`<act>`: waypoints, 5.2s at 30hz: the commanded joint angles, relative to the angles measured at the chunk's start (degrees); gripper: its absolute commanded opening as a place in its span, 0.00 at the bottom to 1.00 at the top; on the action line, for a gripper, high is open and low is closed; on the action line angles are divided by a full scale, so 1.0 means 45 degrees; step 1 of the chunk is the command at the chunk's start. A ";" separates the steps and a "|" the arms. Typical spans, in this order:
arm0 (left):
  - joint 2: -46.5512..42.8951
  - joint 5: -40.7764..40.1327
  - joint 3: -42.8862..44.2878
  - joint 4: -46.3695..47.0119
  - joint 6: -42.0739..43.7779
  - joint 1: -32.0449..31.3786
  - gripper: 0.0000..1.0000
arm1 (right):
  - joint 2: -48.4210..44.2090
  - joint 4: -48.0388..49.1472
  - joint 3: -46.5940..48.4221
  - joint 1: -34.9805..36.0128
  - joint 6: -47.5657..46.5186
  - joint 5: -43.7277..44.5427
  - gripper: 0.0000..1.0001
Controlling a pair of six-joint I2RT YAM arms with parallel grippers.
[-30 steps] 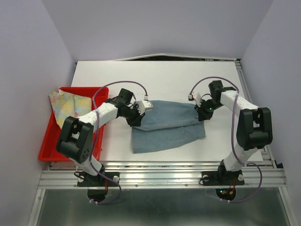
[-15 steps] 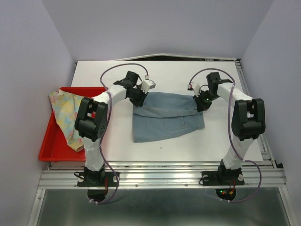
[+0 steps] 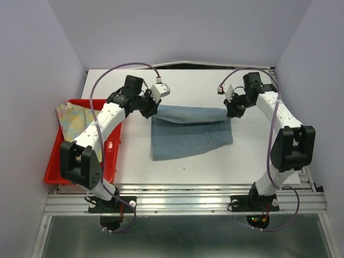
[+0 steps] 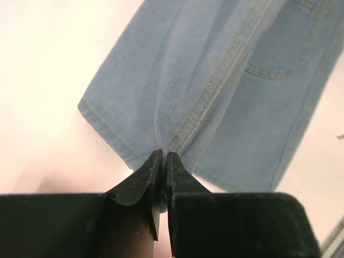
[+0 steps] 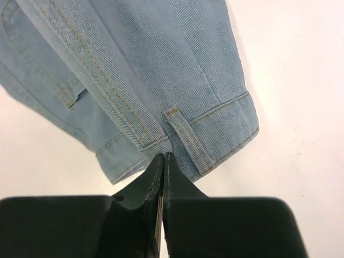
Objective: Fold and stack the skirts
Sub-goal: Fold the skirt
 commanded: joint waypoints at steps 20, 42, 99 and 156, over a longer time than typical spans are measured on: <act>0.0138 -0.0245 -0.4735 0.0345 -0.0422 -0.2595 0.00 | -0.0832 0.1734 -0.4684 0.0389 -0.0898 0.0921 0.01; -0.1366 -0.0442 -0.5066 -0.0846 0.0124 -0.2595 0.08 | -0.1458 0.1323 -0.4819 0.0506 -0.0976 0.0666 0.06; 0.5356 0.0829 0.3546 0.5074 -0.6089 0.1859 0.53 | -0.0284 0.4448 -0.1757 -0.0020 0.7247 0.1234 0.81; 0.1505 0.3658 -0.1450 0.4112 -0.6730 -0.1226 0.54 | 0.0921 0.3862 -0.1169 0.1167 1.0313 -0.4957 0.38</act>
